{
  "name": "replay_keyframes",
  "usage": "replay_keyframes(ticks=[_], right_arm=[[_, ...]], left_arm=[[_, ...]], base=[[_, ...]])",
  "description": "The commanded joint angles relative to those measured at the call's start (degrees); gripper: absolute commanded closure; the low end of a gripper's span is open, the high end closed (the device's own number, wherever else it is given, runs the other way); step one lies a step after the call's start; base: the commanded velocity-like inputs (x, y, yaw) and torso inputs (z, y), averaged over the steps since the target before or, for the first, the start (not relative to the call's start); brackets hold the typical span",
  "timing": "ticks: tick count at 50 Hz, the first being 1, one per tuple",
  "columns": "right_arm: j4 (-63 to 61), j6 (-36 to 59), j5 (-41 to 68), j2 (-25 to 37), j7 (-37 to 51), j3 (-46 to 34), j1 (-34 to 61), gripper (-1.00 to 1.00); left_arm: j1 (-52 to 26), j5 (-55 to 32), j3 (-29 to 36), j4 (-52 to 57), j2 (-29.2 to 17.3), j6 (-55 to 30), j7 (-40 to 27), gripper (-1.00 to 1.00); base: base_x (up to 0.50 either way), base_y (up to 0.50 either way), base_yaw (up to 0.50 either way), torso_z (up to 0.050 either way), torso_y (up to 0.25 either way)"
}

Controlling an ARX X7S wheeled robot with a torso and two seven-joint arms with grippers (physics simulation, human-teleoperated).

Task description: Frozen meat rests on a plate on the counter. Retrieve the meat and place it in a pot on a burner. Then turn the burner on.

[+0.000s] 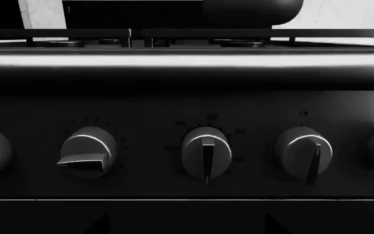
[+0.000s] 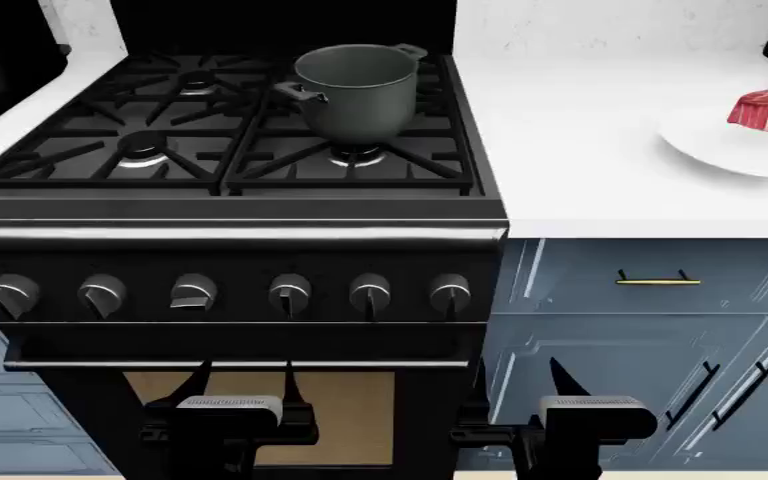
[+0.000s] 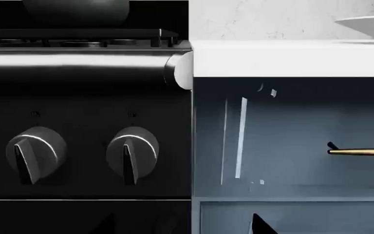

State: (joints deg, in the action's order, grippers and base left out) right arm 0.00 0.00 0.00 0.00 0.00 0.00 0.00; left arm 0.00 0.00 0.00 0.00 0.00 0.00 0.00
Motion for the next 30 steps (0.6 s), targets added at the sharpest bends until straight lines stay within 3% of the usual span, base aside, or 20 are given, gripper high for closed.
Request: replay_keyframes(ticks=[1, 3, 30], right_arm=[[0.0, -0.3, 0.7, 0.9, 1.1, -1.2, 0.1, -1.0], [0.1, -0.8, 1.1, 1.5, 1.6, -1.8, 0.2, -1.0], [-1.3, -0.1, 5.4, 4.5, 4.4, -3.8, -0.3, -1.0]], left_arm=[[-0.1, -0.7, 1.0, 0.0, -0.9, -0.2, -1.2, -1.0], [-0.2, -1.1, 1.7, -0.3, -1.8, 0.5, -1.1, -1.0], [-0.4, -2.5, 4.4, -1.8, -4.8, 0.3, -3.8, -1.0]], base=[[0.0, 0.0, 0.0, 0.0, 0.0], [0.0, 0.0, 0.0, 0.0, 0.0], [0.0, 0.0, 0.0, 0.05, 0.0]])
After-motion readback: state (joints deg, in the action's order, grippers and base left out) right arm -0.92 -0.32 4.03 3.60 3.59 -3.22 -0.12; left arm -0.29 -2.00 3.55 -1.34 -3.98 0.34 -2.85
